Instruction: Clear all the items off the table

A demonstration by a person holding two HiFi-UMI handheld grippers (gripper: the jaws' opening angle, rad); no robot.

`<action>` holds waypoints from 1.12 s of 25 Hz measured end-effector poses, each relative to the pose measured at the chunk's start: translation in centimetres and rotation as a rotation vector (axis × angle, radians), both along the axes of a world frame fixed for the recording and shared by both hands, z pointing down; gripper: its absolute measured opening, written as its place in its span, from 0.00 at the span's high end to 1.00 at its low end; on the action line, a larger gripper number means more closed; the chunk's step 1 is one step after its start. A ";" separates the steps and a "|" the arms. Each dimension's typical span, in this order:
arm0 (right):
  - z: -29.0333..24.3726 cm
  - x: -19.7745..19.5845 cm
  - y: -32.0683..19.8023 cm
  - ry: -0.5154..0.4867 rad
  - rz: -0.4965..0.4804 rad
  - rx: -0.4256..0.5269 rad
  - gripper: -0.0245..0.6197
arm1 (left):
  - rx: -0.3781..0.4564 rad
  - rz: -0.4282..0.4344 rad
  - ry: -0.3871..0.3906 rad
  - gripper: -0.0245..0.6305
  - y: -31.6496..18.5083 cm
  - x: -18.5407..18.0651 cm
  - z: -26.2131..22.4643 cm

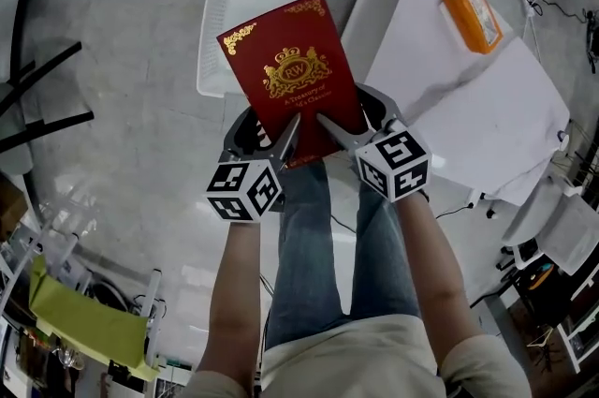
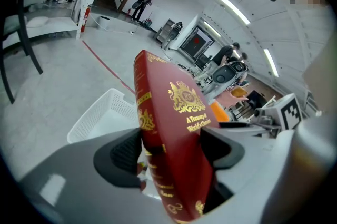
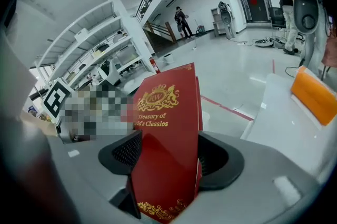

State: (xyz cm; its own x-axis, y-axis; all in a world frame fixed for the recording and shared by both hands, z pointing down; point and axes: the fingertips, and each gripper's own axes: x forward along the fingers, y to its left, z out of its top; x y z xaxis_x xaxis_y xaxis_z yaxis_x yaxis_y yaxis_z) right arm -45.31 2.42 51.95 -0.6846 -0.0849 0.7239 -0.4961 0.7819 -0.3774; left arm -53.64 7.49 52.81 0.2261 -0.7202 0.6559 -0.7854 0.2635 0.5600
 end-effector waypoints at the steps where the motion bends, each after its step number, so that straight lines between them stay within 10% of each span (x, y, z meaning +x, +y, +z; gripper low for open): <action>1: 0.4 -0.6 0.1 -0.001 -0.005 -0.007 0.46 | -0.004 -0.006 -0.002 0.43 0.1 -0.6 0.3; 28: 14.7 -9.1 0.1 0.106 -0.150 -0.080 0.46 | -0.144 -0.134 0.066 0.43 1.5 -8.1 14.9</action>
